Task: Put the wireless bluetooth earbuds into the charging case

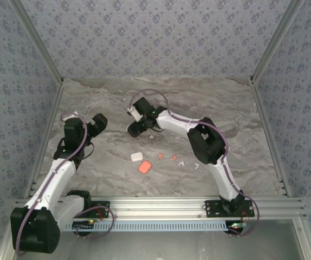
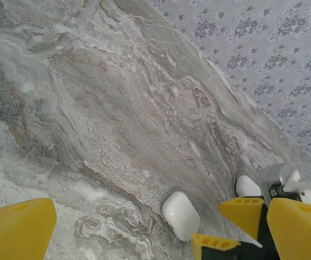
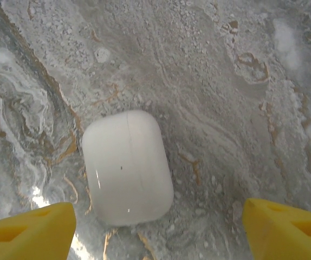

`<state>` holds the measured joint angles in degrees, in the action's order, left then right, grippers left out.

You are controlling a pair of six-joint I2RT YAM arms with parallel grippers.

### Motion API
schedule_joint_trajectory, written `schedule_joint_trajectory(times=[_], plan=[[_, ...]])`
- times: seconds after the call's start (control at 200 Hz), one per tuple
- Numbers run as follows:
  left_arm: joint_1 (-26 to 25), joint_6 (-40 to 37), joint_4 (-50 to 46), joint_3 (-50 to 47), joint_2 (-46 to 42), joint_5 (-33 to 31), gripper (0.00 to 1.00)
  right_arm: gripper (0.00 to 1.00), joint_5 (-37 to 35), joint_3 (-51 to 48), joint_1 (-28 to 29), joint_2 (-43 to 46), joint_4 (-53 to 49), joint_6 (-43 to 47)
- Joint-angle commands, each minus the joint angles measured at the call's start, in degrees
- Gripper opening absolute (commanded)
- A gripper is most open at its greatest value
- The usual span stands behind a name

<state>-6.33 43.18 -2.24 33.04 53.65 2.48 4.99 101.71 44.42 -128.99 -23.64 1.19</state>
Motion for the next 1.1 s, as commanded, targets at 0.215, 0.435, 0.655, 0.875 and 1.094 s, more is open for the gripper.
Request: schedule_joint_trajectory(times=[0.215,0.435,0.655,0.875,1.094], plan=[[0.38,-0.31,-1.81,0.24,-1.35,-0.72,0.99,0.81,-2.33,6.31,2.72,-5.75,-4.51,4.65],[0.43,-0.46,-1.98,0.27,-1.78,-0.71,0.99,0.81,-5.24,10.14,3.47,-9.01,-7.35,4.87],[0.41,-0.65,-2.59,0.10,-2.82,-1.04,0.99,0.72,-7.05,9.91,3.80,-8.96,-8.00,5.48],[0.40,-0.96,-3.12,-0.10,-3.81,-1.41,0.99,0.54,-7.19,6.68,3.75,-6.14,-6.85,7.36],[0.43,-1.24,-3.33,0.00,-4.33,-0.37,0.99,0.41,-5.81,-1.19,3.28,1.55,-1.05,9.43]])
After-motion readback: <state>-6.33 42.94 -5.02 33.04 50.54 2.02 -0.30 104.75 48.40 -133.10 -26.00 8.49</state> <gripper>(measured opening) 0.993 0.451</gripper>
